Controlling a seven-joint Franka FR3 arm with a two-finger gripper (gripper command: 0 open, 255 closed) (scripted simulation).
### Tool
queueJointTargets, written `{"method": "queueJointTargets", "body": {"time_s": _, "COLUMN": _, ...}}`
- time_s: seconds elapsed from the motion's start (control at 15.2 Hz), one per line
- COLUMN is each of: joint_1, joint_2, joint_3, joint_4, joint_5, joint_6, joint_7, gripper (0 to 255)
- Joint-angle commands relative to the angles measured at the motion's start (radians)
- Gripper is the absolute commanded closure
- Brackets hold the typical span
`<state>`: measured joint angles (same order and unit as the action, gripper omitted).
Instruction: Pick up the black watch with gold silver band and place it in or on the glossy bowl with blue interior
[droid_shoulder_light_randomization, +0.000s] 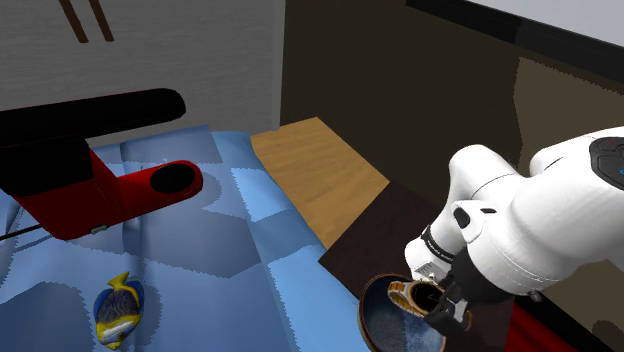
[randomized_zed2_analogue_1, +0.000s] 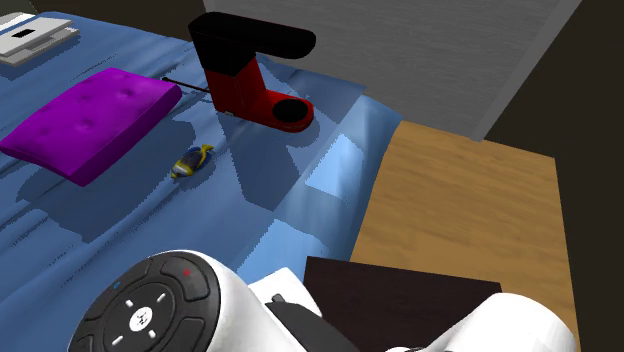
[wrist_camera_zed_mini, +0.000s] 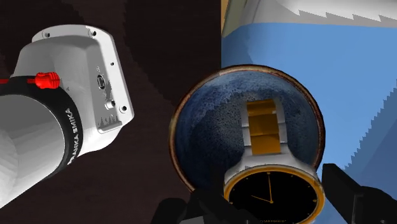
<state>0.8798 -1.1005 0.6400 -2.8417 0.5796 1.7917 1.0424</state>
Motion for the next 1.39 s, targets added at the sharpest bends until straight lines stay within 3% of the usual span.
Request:
{"method": "queueJointTargets", "body": {"time_s": 0.0, "joint_1": 0.008, "joint_2": 0.005, "joint_3": 0.019, "joint_4": -0.022, "joint_5": 0.02, "joint_6": 0.027, "joint_7": 0.001, "gripper": 255}}
{"method": "queueJointTargets", "body": {"time_s": 0.79, "joint_1": 0.036, "joint_2": 0.107, "joint_3": 0.154, "joint_4": -0.136, "joint_5": 0.152, "joint_6": 0.235, "joint_7": -0.016, "gripper": 255}}
{"method": "queueJointTargets", "body": {"time_s": 1.19, "joint_1": 0.035, "joint_2": 0.107, "joint_3": 0.154, "joint_4": -0.135, "joint_5": 0.151, "joint_6": 0.234, "joint_7": -0.016, "gripper": 255}}
{"method": "queueJointTargets", "body": {"time_s": 1.25, "joint_1": 0.035, "joint_2": 0.107, "joint_3": 0.154, "joint_4": -0.135, "joint_5": 0.151, "joint_6": 0.234, "joint_7": -0.016, "gripper": 0}}
{"method": "queueJointTargets", "body": {"time_s": 1.32, "joint_1": 0.05, "joint_2": 0.132, "joint_3": 0.14, "joint_4": -0.143, "joint_5": 0.199, "joint_6": 0.237, "joint_7": -0.019, "gripper": 0}}
